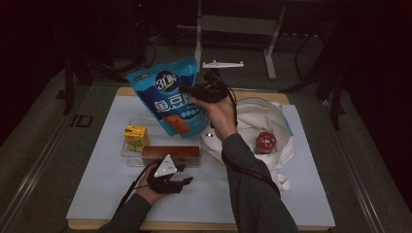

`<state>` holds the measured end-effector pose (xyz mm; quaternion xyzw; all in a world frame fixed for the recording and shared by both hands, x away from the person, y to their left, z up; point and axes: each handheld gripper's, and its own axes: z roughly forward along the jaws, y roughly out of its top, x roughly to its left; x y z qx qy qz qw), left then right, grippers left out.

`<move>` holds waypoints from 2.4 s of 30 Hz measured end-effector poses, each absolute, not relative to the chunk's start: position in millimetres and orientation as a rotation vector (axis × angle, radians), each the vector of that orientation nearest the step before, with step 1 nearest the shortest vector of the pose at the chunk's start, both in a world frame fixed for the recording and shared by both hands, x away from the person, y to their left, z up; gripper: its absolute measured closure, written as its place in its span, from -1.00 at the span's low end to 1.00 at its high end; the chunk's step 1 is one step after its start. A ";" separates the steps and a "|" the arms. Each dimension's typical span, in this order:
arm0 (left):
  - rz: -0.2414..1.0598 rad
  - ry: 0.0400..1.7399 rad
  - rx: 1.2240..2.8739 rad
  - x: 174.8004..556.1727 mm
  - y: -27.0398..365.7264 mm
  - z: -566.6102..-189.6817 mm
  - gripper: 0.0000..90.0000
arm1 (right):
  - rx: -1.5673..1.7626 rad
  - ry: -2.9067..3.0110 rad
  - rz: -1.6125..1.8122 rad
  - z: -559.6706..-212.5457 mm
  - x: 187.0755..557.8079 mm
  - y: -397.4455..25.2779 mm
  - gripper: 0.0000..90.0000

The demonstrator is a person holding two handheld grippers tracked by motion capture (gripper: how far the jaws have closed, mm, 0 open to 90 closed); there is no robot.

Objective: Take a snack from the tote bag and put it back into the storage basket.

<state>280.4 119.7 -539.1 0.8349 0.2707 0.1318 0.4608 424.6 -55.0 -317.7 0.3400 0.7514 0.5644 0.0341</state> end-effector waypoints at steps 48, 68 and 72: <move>0.331 0.667 2.043 279.2 120.7 -538.8 -0.02 | 1.223 2.384 1.634 -402.2 454.3 -47.2 0.77; 0.333 0.667 2.047 279.3 120.0 -539.0 -0.02 | 0.954 2.514 1.246 -410.9 435.9 -70.3 0.56; 0.332 0.668 2.047 279.4 120.0 -539.0 -0.02 | 0.954 2.523 1.219 -411.6 434.3 -69.1 0.62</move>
